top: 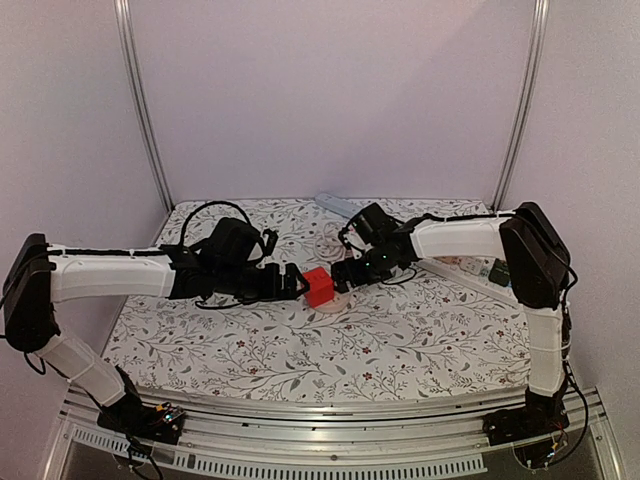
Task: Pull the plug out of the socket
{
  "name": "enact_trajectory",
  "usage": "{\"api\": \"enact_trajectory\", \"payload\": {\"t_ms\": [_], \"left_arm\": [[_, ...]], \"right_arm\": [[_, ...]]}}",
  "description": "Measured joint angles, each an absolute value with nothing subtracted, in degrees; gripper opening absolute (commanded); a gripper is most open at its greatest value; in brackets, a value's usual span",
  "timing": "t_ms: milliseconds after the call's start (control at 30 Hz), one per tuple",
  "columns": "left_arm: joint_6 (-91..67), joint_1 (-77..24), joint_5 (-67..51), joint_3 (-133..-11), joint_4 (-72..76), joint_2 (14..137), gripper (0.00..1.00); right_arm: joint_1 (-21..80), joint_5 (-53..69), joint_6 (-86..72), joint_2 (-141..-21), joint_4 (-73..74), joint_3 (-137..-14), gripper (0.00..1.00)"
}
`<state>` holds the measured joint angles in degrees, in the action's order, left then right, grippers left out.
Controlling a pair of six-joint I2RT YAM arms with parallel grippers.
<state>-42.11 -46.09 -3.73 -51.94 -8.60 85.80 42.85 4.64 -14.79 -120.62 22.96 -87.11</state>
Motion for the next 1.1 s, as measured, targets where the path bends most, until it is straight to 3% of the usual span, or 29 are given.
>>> {"api": "enact_trajectory", "payload": {"t_ms": [300,667,900,1100], "left_arm": [[-43.22,-46.09,-3.75,-51.86,-8.4,85.8,0.99],[-43.07,-46.06,-0.71,-53.63,-13.54,84.95,1.0],[-42.94,-44.45,0.58,-51.7,-14.9,80.2,1.0],[-42.68,-42.37,0.62,-51.16,-16.08,80.25,1.0]], "right_arm": [[42.85,5.15,-13.41,-123.15,23.62,-91.07,0.82],[45.78,6.83,-14.39,-123.5,24.18,-91.15,0.76],[52.4,8.12,-18.13,-123.44,23.59,-90.91,0.77],[56.75,5.67,-22.5,-119.96,21.39,-85.27,0.88]]}}
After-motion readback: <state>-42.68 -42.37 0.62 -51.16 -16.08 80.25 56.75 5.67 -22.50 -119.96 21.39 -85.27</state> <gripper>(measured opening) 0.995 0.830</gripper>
